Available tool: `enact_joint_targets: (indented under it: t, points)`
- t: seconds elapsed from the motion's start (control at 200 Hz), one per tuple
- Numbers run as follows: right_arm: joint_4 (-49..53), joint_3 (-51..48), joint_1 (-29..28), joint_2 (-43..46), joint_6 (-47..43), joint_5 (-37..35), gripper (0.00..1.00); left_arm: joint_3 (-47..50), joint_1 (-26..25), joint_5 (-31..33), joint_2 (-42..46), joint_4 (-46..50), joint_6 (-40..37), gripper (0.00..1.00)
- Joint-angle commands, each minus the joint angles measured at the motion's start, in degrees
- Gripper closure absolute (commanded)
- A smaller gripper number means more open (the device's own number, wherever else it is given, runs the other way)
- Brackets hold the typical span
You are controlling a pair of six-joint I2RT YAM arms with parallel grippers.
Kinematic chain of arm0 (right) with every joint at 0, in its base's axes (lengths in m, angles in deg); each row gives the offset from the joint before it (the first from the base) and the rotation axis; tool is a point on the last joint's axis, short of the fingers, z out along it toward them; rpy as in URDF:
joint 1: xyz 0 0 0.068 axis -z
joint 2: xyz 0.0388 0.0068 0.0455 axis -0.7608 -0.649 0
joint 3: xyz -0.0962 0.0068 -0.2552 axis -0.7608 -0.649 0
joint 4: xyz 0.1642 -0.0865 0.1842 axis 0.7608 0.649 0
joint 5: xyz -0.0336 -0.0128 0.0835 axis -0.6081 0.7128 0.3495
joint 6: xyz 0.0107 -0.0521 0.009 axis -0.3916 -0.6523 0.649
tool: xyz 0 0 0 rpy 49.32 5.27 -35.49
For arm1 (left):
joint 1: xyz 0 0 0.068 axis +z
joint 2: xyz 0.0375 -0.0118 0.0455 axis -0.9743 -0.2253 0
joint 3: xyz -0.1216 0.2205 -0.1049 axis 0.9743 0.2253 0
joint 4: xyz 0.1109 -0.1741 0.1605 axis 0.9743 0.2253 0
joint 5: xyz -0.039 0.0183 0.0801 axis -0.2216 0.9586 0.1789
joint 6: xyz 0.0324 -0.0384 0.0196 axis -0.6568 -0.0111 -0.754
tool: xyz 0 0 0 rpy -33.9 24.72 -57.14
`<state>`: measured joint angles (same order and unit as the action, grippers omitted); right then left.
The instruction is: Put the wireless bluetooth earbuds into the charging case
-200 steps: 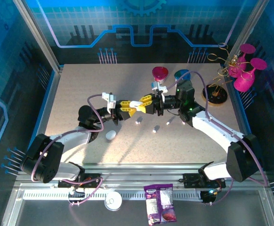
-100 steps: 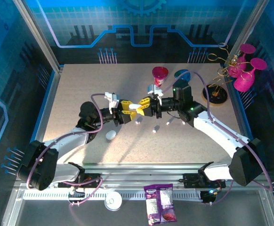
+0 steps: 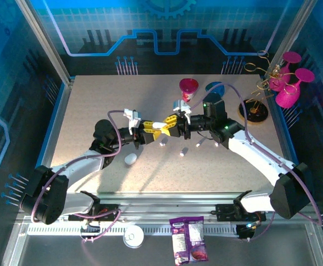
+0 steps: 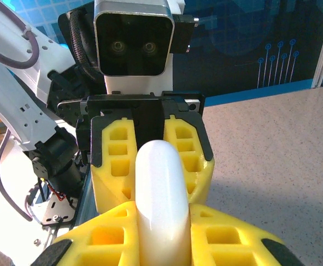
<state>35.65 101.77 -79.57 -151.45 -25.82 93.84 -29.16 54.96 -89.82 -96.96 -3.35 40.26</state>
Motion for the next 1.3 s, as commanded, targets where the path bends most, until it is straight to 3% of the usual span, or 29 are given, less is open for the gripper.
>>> enact_joint_targets:
  t: [0.0,0.11,0.225,0.485,0.585,0.695,1.001,1.046,1.106,1.146,1.296]
  points:
    - [1.8,2.0,-1.2,-0.1,-1.2,1.0,0.9,-1.2,-0.3,-0.3,0.7,-2.4,0.4,0.77]
    - [2.1,2.2,-1.2,-0.3,-1.3,0.8,0.9,-1.4,-0.3,-0.7,0.6,-2.5,0.4,0.76]
    - [2.4,2.3,-1.2,-0.4,-1.4,1.1,0.9,-1.6,-0.3,-1.0,0.4,-2.4,0.6,0.68]
    - [3.2,2.6,-1.2,-0.5,-1.8,1.4,0.9,-1.7,-0.3,-2.3,0.4,-2.7,0.8,0.78]
    - [3.8,3.0,-1.4,-0.8,-1.9,1.4,0.89,-1.6,-0.3,-2.2,0.3,-2.7,0.7,0.65]
    - [3.9,2.9,-1.4,-0.8,-2.0,1.4,0.89,-1.5,-0.3,-2.3,0.6,-2.7,0.8,0.64]
    - [3.5,2.7,-1.4,-0.5,-1.5,1.1,0.88,-1.3,-0.3,-3.2,0.3,-3.1,0.7,0.91]
    - [3.4,2.7,-1.4,-0.4,-1.4,0.8,0.83,-1.1,-0.3,-3.3,0.3,-3.4,0.5,0.93]
    - [2.9,2.5,-1.4,-0.1,-1.2,0.0,0.63,-0.9,-0.3,-3.5,0.4,-3.6,0.1,0.97]
    - [2.6,2.2,-1.4,0.2,-1.0,-0.8,0.54,-0.8,-0.3,-3.9,0.4,-3.9,-0.3,1.0]
    - [1.0,1.5,-1.1,1.0,0.1,-4.3,0.41,0.1,-0.3,-6.0,0.5,-5.6,-1.9,1.0]
